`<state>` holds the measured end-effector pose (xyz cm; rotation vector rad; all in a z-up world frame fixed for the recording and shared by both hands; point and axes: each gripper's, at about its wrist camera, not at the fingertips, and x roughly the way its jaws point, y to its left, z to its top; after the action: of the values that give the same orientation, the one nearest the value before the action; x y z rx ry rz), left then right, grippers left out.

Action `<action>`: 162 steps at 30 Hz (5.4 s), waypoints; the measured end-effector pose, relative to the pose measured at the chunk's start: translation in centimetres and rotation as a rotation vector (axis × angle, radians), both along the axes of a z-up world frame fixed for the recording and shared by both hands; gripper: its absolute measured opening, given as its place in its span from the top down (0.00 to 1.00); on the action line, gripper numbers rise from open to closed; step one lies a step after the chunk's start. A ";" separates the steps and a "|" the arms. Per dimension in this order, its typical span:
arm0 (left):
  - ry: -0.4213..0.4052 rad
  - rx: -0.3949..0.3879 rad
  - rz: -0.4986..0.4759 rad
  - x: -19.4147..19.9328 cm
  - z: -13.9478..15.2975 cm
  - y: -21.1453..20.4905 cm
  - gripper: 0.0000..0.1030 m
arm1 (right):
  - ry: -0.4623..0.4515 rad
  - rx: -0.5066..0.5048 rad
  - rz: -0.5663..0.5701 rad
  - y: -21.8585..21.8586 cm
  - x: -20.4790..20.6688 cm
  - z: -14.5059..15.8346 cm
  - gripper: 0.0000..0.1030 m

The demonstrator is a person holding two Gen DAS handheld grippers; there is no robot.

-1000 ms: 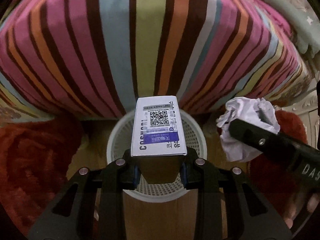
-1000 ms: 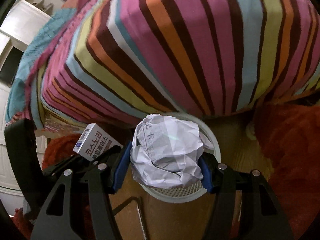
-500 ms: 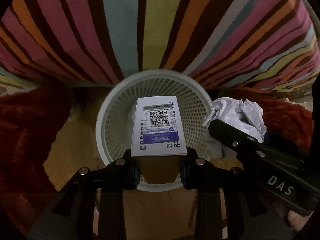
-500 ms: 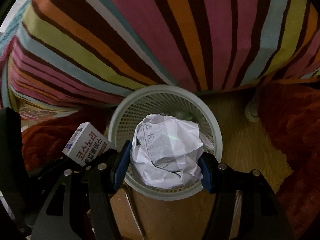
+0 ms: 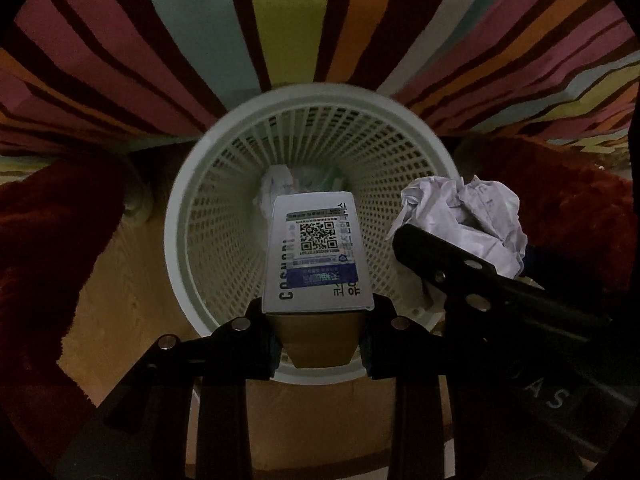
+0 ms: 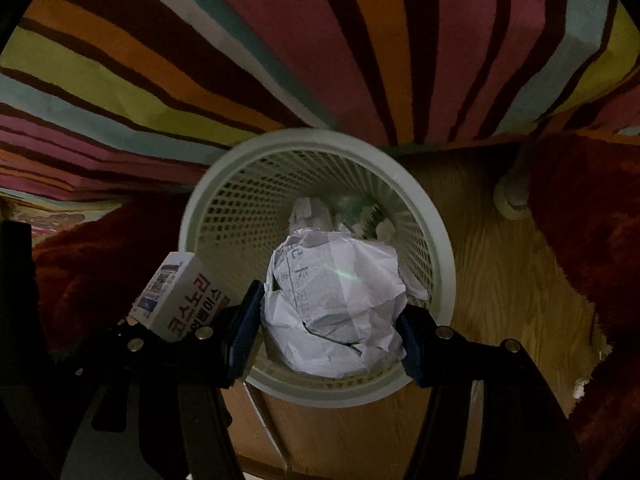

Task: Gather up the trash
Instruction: 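Open both grippers over the wastebasket to drop the box and paper, then move both grippers back up toward the remaining trash on the bed, then grasp the forest-print tissue pack with the left gripper while the right grasps the white plastic bag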

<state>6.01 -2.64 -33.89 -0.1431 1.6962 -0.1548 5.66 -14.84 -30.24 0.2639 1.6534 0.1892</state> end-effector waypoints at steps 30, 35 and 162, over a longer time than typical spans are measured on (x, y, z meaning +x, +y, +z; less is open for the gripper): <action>0.030 0.092 0.056 0.1 0.1 1.6 0.16 | -0.013 -0.053 -0.082 -2.9 -0.6 -1.3 0.07; -0.040 0.096 0.080 0.0 2.6 2.5 0.16 | -0.064 -0.048 -0.104 -3.7 -1.0 0.6 0.07; -0.857 -0.025 0.050 29.6 23.8 -3.7 0.43 | -0.802 -0.069 -0.015 -10.7 28.7 21.9 0.35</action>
<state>35.57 -6.37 -10.10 -0.1140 0.8365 -0.1679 34.37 -25.50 -8.34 0.1191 0.8606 0.1927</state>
